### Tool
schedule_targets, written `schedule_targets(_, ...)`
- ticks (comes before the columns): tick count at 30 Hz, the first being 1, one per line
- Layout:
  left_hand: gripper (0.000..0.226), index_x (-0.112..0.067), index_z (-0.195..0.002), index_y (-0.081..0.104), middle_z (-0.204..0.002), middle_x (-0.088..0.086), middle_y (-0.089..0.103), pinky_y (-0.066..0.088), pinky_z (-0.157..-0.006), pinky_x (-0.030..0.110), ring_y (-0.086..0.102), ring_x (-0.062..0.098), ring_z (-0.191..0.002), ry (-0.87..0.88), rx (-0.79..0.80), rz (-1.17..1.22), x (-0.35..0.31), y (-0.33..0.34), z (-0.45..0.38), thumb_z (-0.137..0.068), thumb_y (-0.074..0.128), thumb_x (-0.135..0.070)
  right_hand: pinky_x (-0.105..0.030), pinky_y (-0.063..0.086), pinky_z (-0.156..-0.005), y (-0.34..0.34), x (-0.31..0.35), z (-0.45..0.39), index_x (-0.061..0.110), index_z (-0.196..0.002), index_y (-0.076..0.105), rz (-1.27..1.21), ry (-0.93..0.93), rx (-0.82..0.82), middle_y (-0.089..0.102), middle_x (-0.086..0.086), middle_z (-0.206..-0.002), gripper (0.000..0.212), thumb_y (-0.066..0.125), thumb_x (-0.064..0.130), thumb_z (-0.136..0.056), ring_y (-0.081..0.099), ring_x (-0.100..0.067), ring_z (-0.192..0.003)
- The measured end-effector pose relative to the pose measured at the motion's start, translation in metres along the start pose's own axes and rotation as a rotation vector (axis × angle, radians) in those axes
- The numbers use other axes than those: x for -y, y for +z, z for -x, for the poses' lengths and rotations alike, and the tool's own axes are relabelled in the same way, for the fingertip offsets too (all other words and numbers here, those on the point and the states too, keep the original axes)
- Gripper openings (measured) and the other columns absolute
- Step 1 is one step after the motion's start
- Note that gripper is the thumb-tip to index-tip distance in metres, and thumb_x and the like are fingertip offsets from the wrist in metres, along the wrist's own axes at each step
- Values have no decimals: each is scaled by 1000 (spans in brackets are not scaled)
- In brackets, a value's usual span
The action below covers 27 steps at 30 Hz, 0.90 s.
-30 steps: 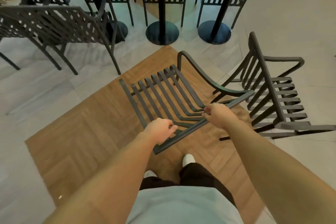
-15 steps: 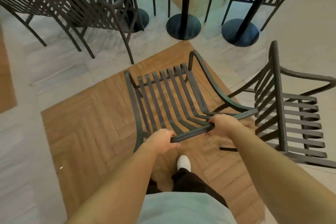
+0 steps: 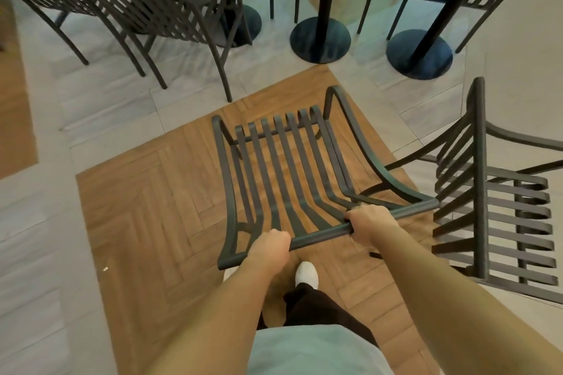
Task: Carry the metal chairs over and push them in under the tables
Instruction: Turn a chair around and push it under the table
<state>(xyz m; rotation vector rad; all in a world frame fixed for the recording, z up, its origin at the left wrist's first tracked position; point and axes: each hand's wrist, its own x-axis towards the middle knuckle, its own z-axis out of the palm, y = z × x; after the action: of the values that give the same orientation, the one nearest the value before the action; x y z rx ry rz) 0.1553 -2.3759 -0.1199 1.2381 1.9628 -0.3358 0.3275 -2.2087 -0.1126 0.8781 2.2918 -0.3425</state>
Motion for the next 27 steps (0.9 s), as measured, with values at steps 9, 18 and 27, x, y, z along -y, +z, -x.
schedule_targets(9, 24, -11, -125, 61, -114, 11, 64, 54, -87, 41, 65, 30, -105, 16, 10, -113, 70, -36, -7, -103, 51, -8, -37, 54, -81, -12, 60, -22, 29, -111, 68, -34, -8, -48, 68, 4, -103, 19, 55, 31, -97, 66, -21, -96)
schedule_targets(18, 28, -16, -123, 62, -115, 10, 66, 56, -93, 45, 66, 30, -107, 59, 1, -225, 182, -87, -34, -99, 55, -5, -38, 53, -80, -37, 159, -64, 27, -112, 68, -233, 115, -86, 66, 3, -104, 20, 54, 27, -97, 66, -23, -96)
schedule_targets(27, 29, -15, -124, 62, -116, 12, 66, 54, -91, 45, 65, 33, -109, 121, -39, -323, 234, -143, -73, -101, 48, -3, -39, 56, -83, -76, 201, -106, 30, -107, 68, -312, 223, -151, 67, 5, -99, 17, 54, 31, -99, 67, -20, -93)
